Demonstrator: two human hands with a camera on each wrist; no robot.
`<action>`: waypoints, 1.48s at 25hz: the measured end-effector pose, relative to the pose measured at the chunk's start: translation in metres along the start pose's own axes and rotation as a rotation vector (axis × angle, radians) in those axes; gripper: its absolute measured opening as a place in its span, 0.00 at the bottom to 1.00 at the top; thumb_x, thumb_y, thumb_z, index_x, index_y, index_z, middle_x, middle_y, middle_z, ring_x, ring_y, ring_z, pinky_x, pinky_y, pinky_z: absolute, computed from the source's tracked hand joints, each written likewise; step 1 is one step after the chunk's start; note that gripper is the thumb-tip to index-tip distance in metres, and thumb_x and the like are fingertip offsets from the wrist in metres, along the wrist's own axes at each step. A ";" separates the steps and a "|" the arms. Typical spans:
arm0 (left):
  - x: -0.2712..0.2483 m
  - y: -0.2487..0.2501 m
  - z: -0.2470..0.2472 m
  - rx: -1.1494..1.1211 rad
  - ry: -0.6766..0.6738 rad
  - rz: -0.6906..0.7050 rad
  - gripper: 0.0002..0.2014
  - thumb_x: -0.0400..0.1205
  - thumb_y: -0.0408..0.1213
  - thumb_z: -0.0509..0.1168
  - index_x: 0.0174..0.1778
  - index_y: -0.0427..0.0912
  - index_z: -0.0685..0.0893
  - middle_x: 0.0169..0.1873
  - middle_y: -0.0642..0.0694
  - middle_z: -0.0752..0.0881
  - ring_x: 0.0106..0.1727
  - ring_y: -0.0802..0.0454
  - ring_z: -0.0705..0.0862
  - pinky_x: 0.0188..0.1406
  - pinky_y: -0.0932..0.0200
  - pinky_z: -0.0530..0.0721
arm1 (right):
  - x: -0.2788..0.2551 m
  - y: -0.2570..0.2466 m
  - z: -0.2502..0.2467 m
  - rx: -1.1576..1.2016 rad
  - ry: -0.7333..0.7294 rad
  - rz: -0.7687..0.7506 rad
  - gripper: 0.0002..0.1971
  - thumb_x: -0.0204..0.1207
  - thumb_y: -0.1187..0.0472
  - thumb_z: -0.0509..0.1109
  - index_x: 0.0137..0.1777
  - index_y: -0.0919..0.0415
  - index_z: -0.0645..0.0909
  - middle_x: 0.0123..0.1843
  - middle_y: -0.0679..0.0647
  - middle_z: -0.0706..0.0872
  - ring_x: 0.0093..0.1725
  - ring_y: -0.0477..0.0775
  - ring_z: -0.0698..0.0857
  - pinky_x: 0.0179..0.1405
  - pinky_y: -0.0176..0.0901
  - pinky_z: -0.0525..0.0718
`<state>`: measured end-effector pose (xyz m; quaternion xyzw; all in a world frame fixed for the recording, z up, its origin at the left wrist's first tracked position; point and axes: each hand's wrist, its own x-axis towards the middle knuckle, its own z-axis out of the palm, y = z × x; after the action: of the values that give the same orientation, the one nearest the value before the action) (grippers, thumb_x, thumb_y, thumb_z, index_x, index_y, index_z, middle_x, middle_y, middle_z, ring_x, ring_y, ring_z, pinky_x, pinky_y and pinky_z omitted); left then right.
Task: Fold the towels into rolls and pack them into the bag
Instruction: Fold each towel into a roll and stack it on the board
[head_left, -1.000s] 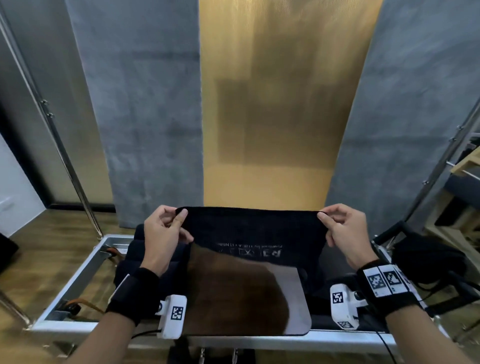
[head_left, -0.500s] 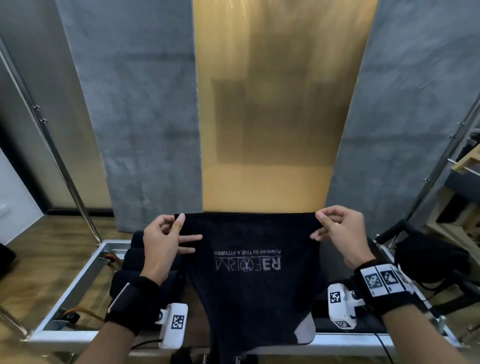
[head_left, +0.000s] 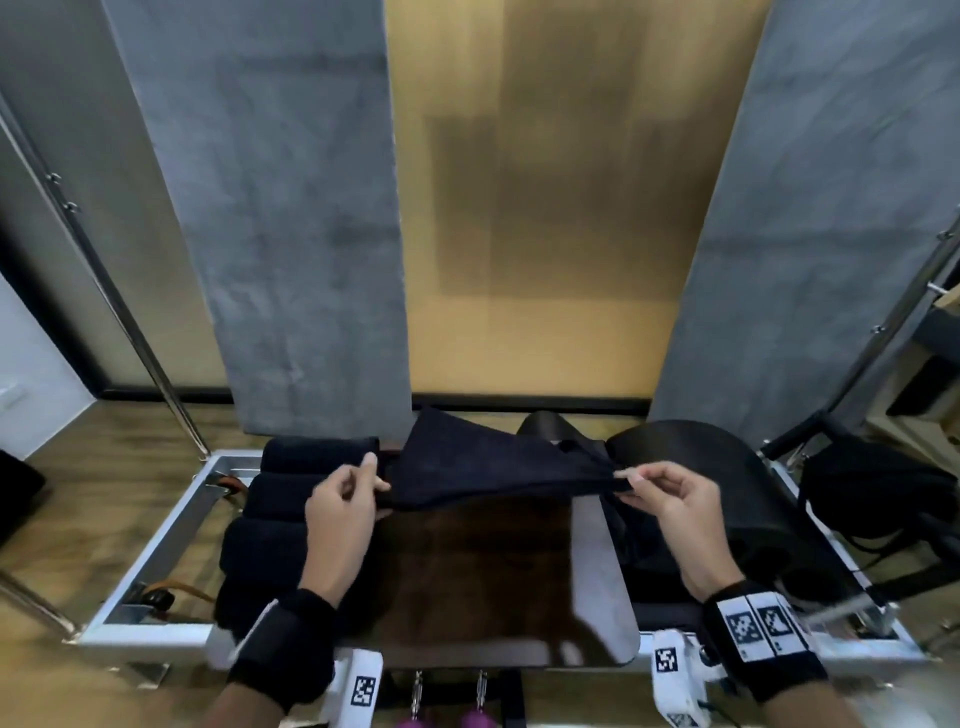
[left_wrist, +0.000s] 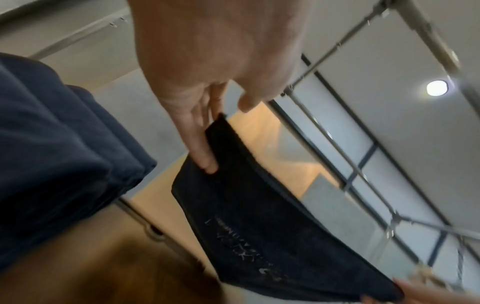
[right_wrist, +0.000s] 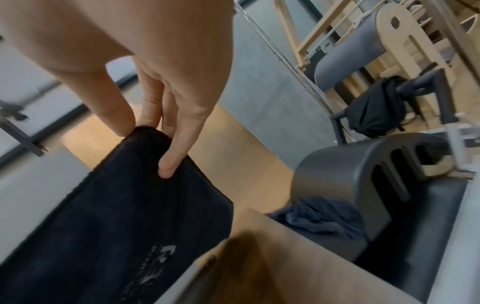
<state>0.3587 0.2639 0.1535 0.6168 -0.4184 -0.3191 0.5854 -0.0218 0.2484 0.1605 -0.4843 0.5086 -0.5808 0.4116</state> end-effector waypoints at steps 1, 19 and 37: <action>-0.011 -0.014 0.004 0.202 -0.010 0.018 0.23 0.92 0.46 0.66 0.33 0.38 0.86 0.33 0.44 0.91 0.40 0.52 0.90 0.44 0.47 0.88 | -0.012 0.018 0.000 -0.019 -0.005 0.063 0.07 0.82 0.68 0.76 0.44 0.62 0.94 0.48 0.62 0.95 0.55 0.63 0.94 0.57 0.51 0.93; 0.009 -0.084 0.105 0.920 -0.669 0.104 0.14 0.87 0.57 0.69 0.55 0.50 0.83 0.52 0.53 0.85 0.57 0.49 0.86 0.58 0.46 0.87 | 0.055 0.116 0.009 -0.436 -0.136 0.444 0.07 0.83 0.69 0.73 0.43 0.68 0.88 0.32 0.60 0.93 0.17 0.57 0.79 0.14 0.36 0.70; 0.073 -0.111 0.188 1.231 -1.127 -0.285 0.65 0.77 0.57 0.81 0.87 0.75 0.28 0.81 0.62 0.12 0.82 0.37 0.12 0.75 0.06 0.36 | 0.168 0.178 0.065 -0.267 0.260 0.727 0.22 0.69 0.51 0.87 0.27 0.66 0.84 0.21 0.59 0.85 0.14 0.50 0.74 0.16 0.38 0.72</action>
<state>0.2413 0.1096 0.0299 0.6212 -0.6649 -0.3650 -0.1968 0.0073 0.0476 0.0098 -0.2445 0.7654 -0.3829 0.4557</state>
